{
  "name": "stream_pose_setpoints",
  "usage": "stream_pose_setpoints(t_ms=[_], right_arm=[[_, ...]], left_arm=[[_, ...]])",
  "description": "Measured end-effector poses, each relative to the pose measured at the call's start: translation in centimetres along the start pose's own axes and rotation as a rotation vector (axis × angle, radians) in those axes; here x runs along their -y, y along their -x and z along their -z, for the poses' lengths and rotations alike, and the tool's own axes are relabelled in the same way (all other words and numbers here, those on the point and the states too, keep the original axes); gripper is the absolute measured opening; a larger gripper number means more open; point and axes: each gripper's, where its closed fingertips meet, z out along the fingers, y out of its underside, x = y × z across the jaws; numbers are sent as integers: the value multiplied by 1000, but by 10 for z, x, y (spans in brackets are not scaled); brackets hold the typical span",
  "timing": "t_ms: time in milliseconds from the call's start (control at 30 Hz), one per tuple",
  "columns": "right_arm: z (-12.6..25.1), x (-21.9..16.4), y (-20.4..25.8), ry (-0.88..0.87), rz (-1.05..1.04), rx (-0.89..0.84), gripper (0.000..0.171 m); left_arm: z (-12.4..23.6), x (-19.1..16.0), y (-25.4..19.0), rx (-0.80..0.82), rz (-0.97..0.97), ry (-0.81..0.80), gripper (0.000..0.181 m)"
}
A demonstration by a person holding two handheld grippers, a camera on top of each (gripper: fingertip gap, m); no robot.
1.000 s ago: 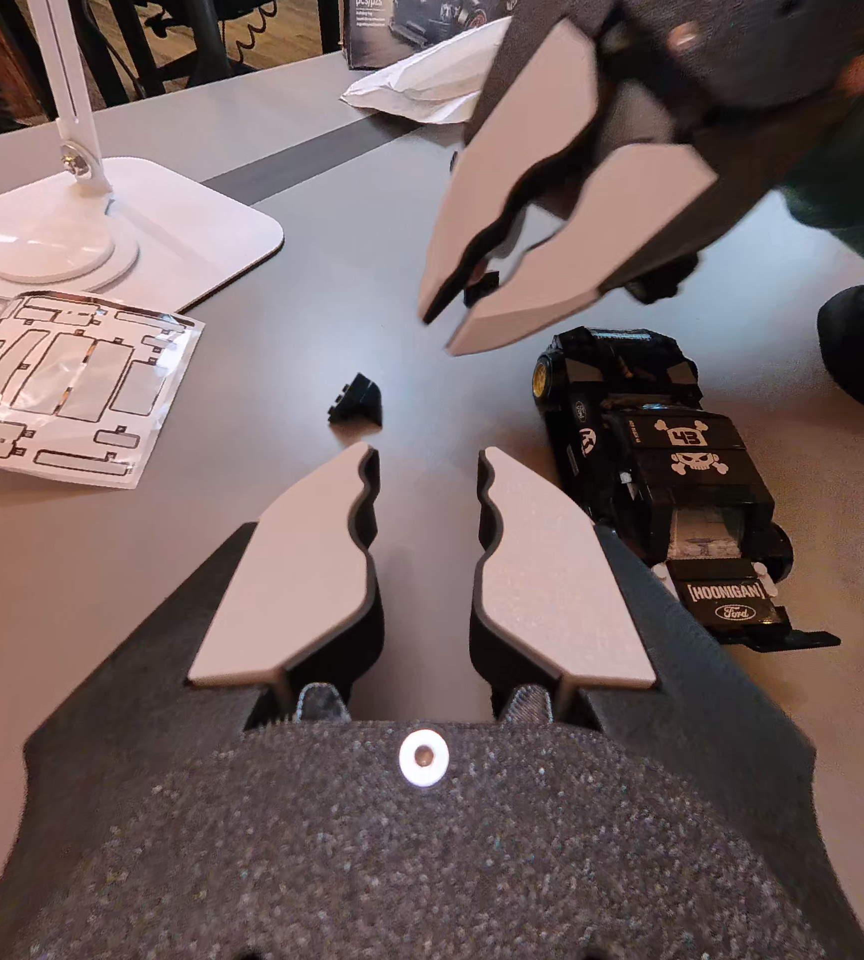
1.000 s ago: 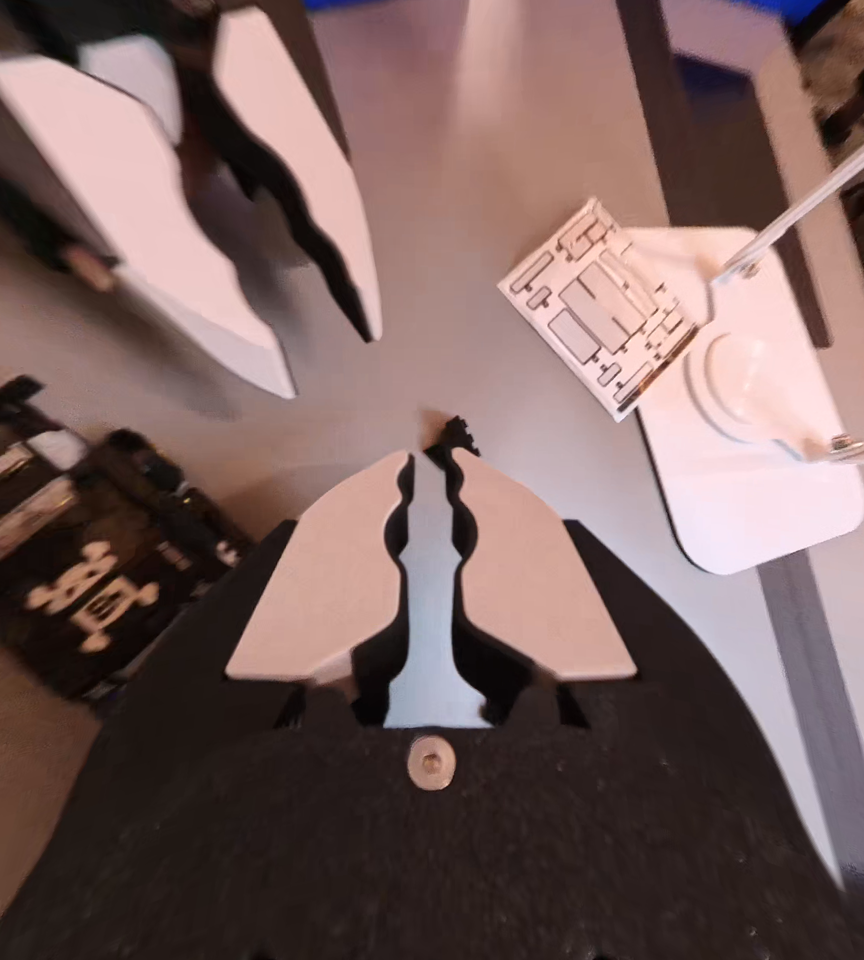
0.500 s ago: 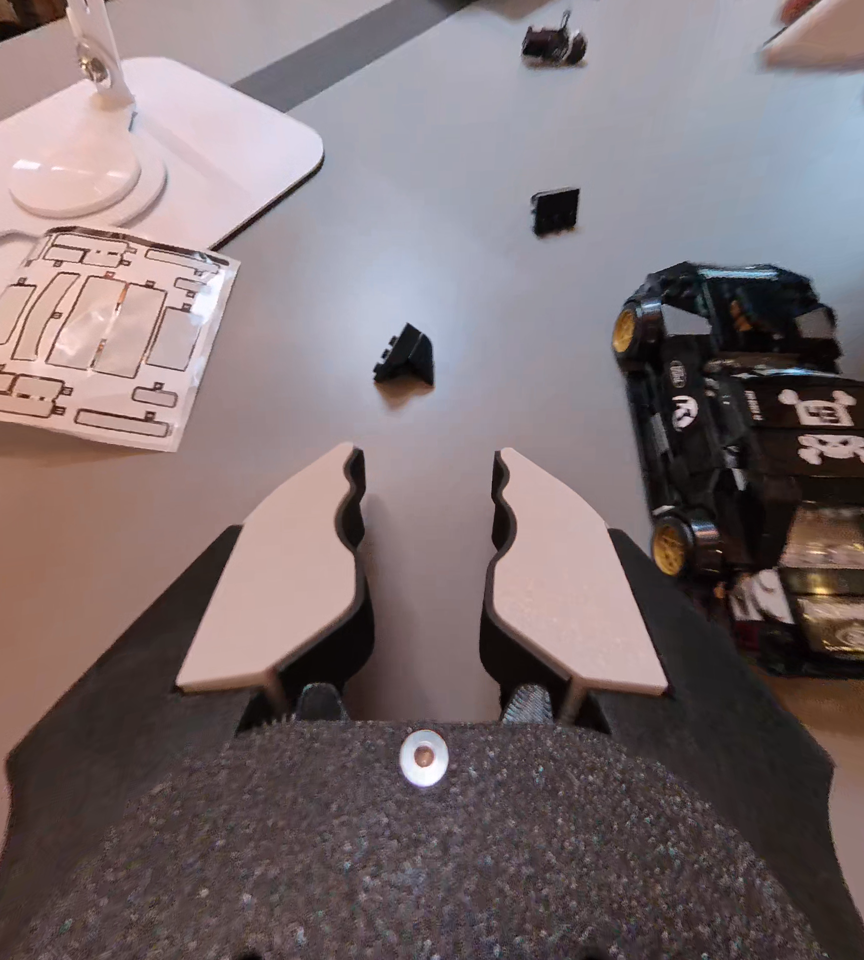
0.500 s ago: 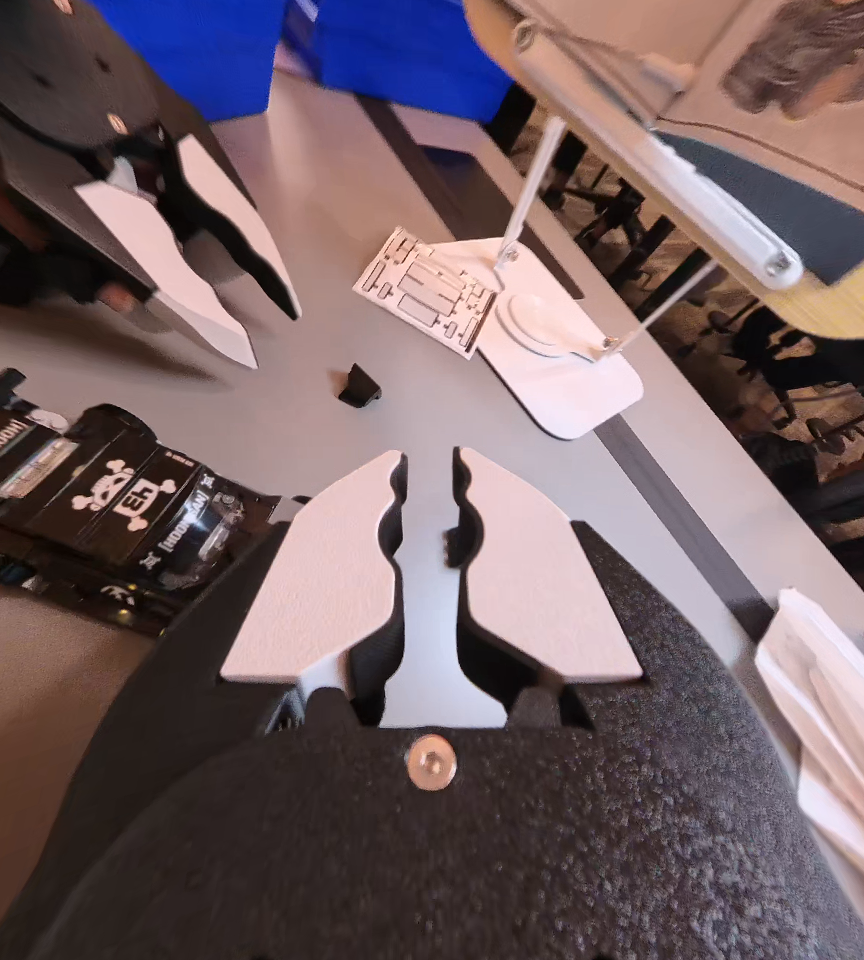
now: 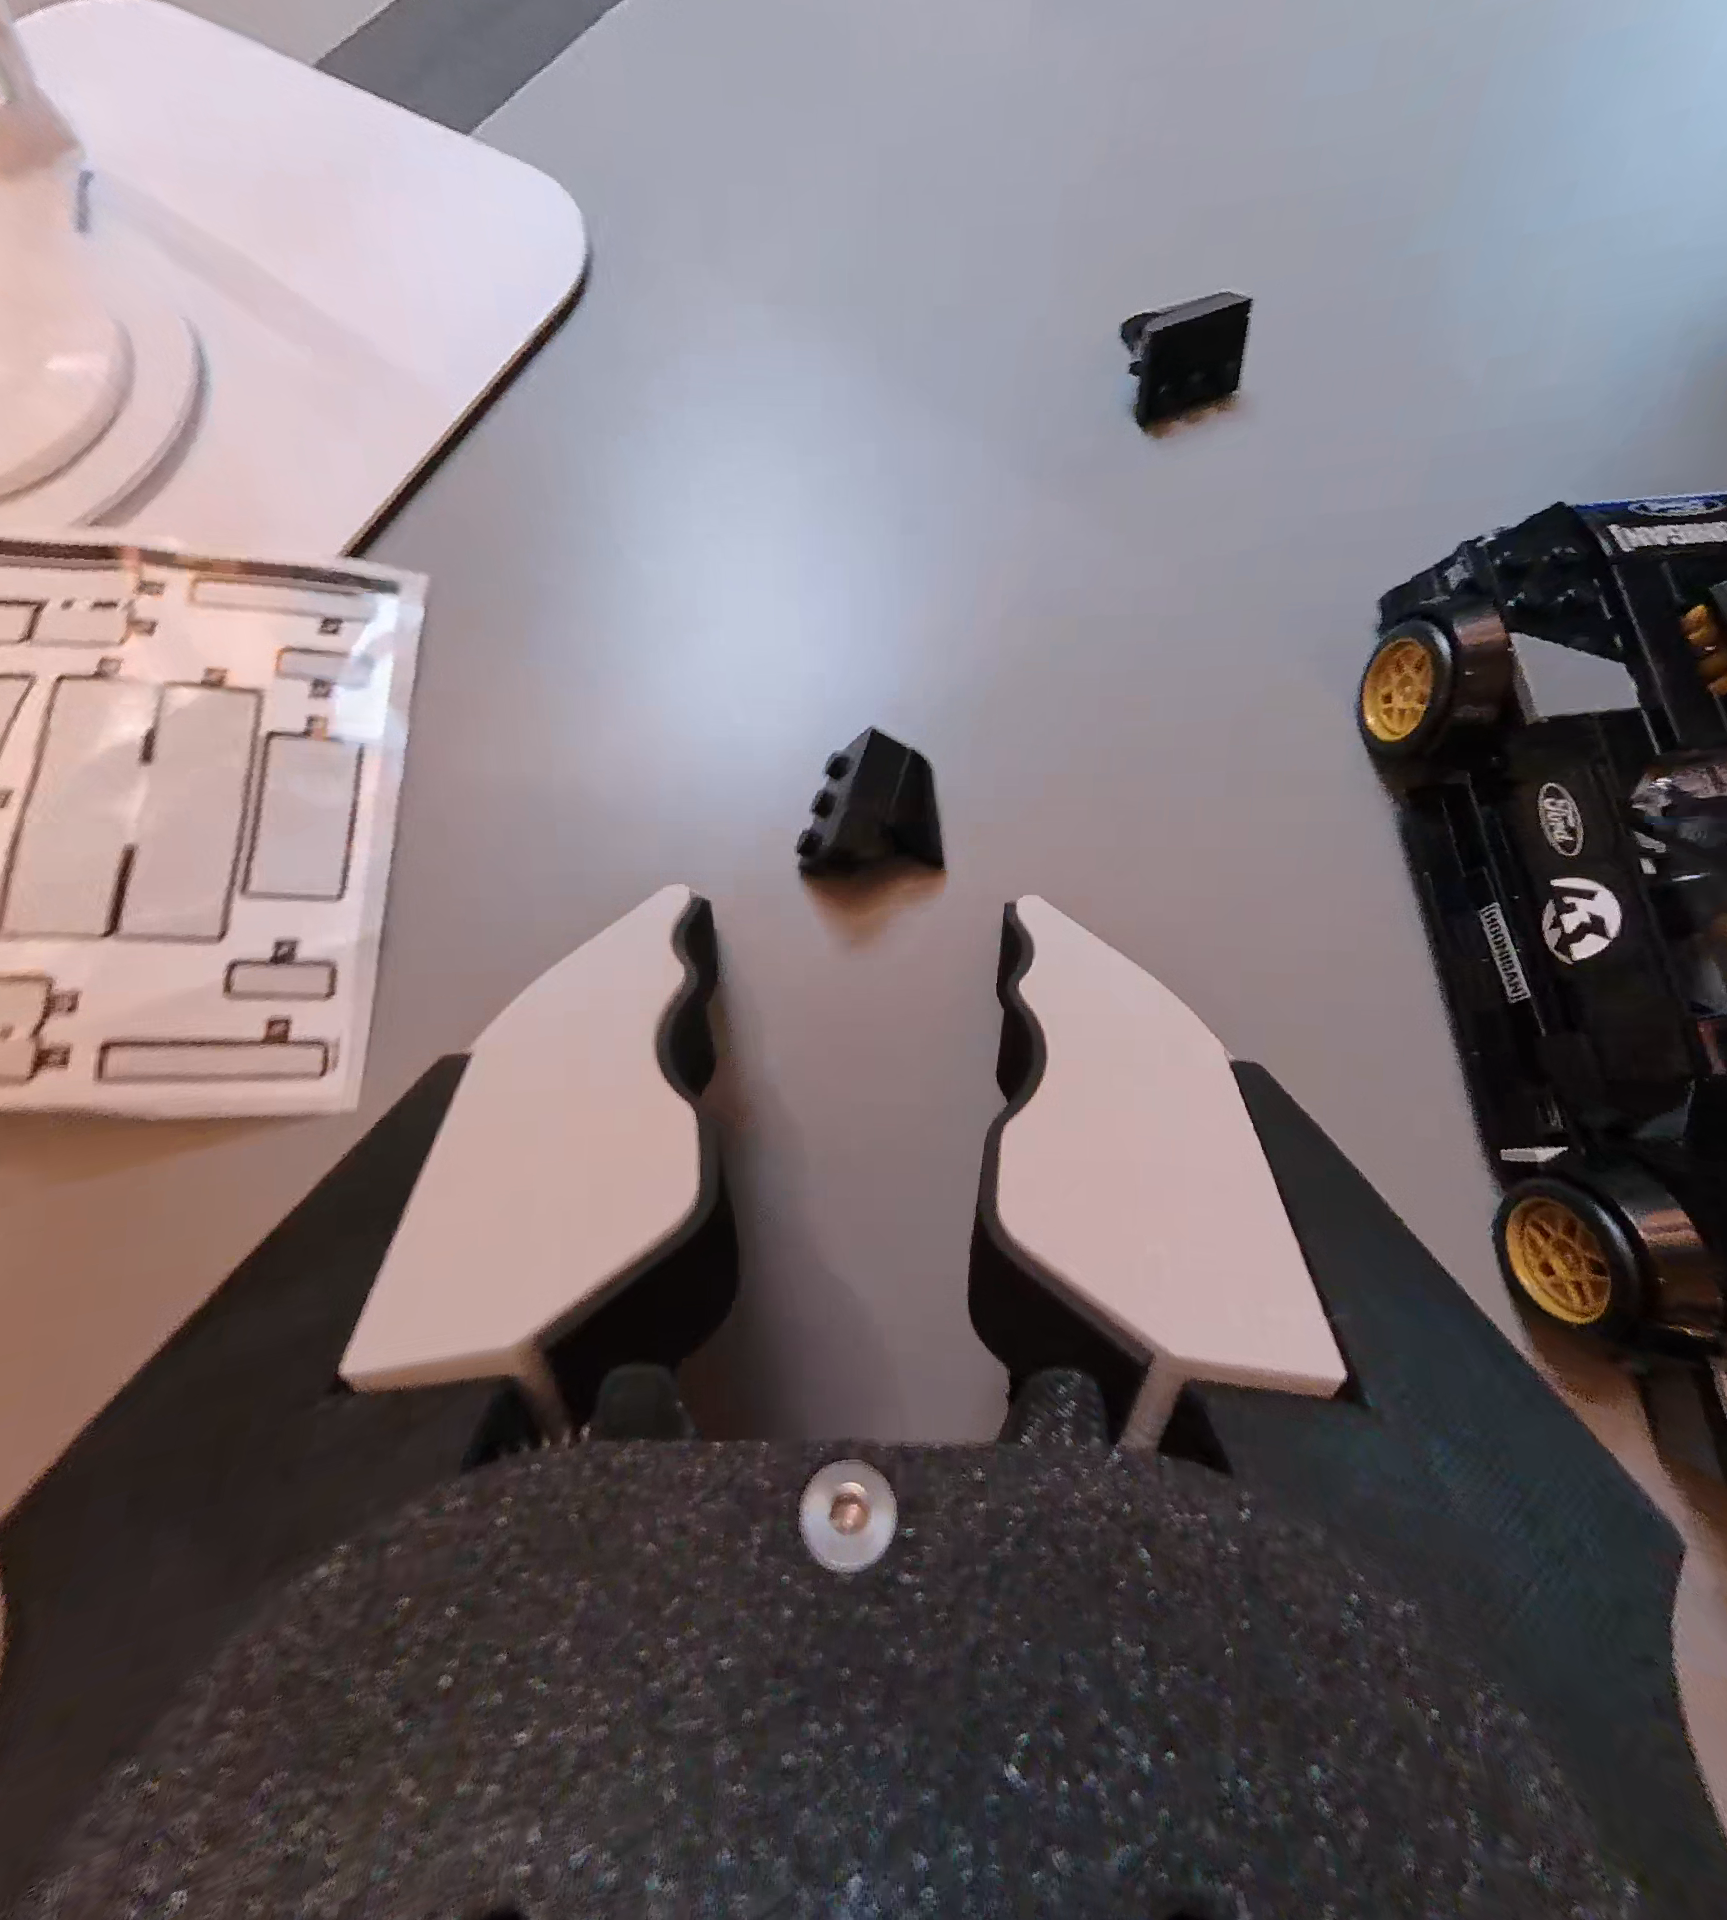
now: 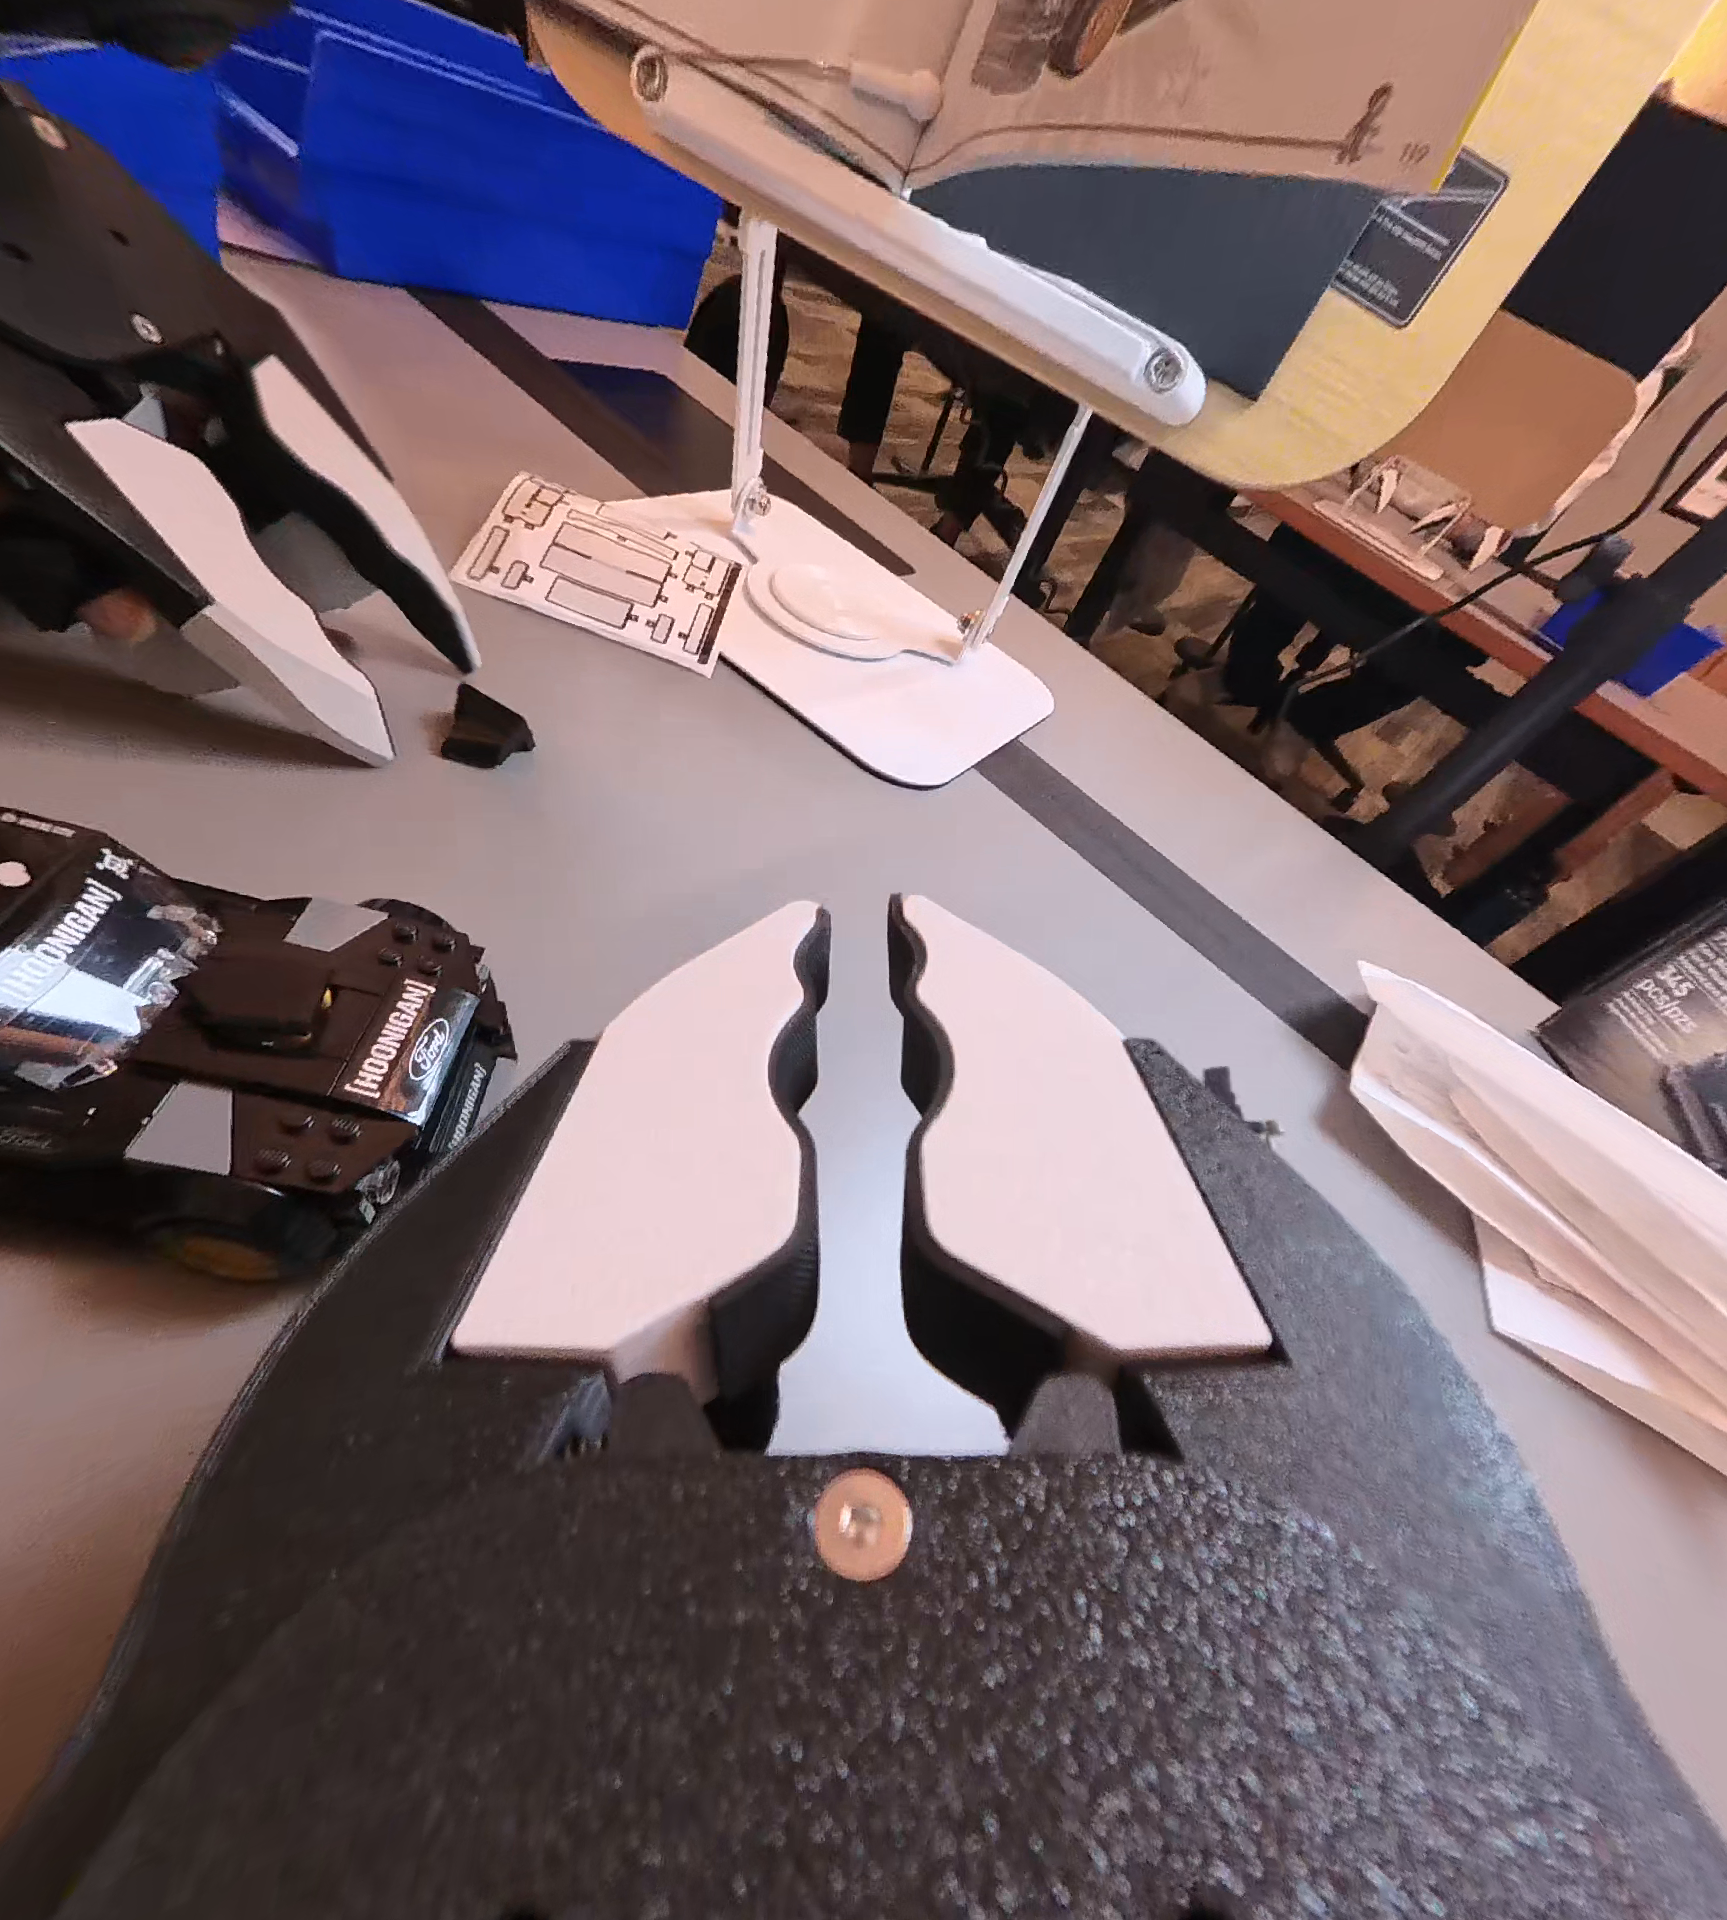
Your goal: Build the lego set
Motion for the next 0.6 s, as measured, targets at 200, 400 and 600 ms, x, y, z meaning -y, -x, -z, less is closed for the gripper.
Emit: stream_pose_setpoints(t_ms=[200,400,600], right_arm=[[-3,-4,6,13,50,3,10],[-5,-9,8,25,63,7,8],[-7,-12,13,32,71,33,8]], left_arm=[[-12,10,-5,-34,-38,-5,44],[-14,13,-5,-38,-48,-8,26],[-3,17,-12,-4,-144,-55,25]])
